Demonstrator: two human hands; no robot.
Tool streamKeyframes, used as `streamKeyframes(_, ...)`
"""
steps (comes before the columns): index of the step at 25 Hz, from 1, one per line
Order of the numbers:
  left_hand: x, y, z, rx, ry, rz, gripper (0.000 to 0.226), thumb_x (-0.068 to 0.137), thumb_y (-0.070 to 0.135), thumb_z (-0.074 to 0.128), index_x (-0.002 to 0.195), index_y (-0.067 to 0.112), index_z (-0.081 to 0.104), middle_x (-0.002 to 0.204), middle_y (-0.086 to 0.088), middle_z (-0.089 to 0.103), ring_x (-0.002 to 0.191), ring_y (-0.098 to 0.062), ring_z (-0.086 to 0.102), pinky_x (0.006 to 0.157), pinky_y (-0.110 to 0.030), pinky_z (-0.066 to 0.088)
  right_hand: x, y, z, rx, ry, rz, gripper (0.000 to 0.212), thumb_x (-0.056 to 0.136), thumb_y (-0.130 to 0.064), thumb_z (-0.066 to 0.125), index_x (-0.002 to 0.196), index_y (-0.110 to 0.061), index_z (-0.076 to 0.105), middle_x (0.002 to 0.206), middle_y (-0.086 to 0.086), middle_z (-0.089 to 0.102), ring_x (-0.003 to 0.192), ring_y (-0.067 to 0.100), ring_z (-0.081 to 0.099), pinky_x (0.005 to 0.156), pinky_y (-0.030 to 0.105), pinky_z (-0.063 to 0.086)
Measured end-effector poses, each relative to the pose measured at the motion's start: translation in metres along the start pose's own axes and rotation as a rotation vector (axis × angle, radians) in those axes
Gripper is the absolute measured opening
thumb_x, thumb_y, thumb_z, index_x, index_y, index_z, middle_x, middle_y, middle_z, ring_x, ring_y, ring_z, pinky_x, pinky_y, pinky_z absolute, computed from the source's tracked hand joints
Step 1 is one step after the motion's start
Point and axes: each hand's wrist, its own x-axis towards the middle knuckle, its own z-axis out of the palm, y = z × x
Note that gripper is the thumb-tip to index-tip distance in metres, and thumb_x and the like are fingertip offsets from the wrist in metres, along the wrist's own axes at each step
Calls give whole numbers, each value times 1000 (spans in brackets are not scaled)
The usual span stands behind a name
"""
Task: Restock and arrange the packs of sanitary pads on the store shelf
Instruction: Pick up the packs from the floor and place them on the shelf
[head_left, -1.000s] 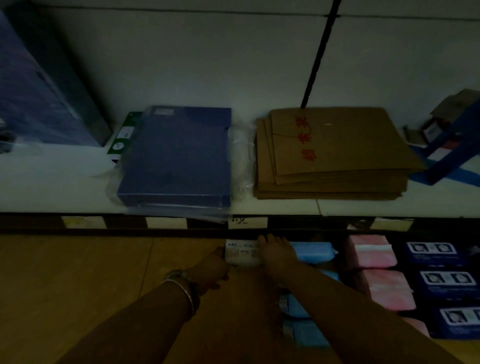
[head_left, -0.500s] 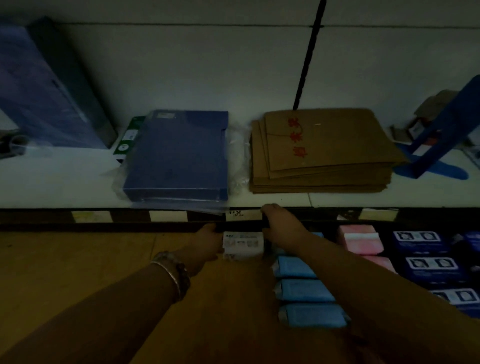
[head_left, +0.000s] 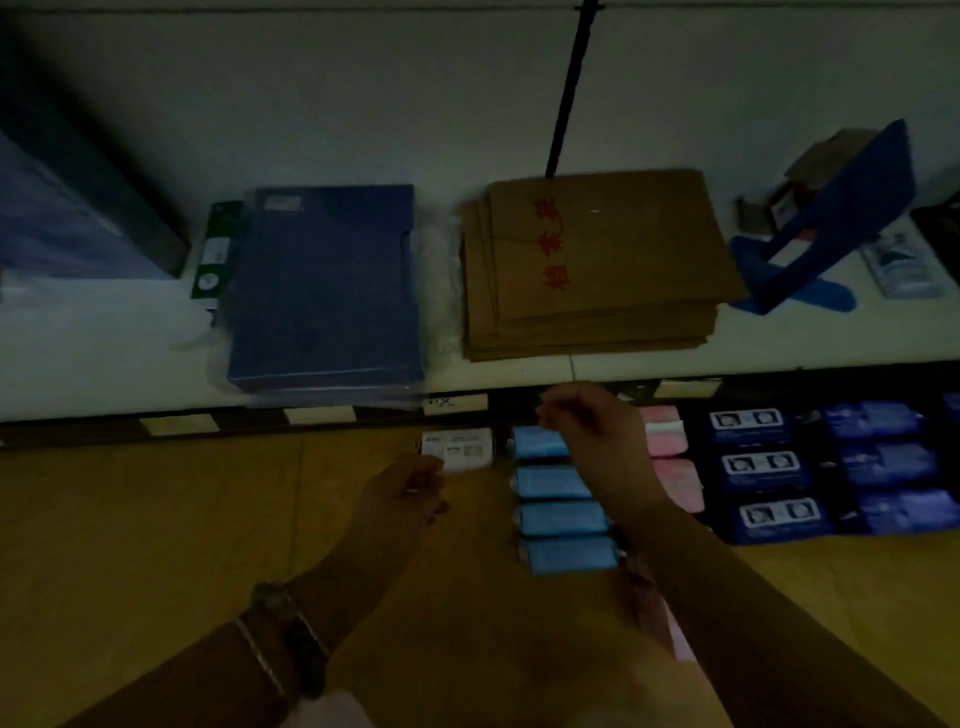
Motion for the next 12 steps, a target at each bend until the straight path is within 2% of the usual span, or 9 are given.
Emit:
streamKeyframes(2,-32,30,-10,-22,14,22,24,93,-2,44,96,18,56,103,-3,59,80,-12,59,63,-16,45,-20,-50,-16,138,11,23,28,91,4,50,81,-19,60,81,-6,64,73,-6,60,69,6,46)
streamKeyframes(5,-94,95,-22,-128,49,58,24,92,-6,42,103,8,58,92,-4,61,76,-13,58,59,-10,48,-52,-143,-55,221,48,-3,32,90,3,51,78,-25,60,79,-5,65,72,2,62,68,15,51)
streamKeyframes(7,-145,143,-30,-198,78,86,24,92,-8,41,102,5,58,87,-3,61,73,-14,58,57,-7,48,-74,-210,-89,276,88,-42,33,89,8,49,80,-21,62,79,-5,66,69,2,62,66,14,50)
streamKeyframes(10,-217,215,-37,-216,84,132,29,90,-10,42,90,12,60,85,-3,63,75,-15,59,62,-13,49,-109,-294,-138,295,136,-75,37,87,11,49,78,-20,66,74,-10,68,67,1,63,63,12,49)
streamKeyframes(12,-268,268,-43,-247,90,185,36,87,-15,41,81,15,59,79,-5,63,74,-18,58,59,-12,49,-133,-352,-174,295,193,-100,45,85,16,49,72,-22,68,71,-12,69,63,0,63,61,10,47)
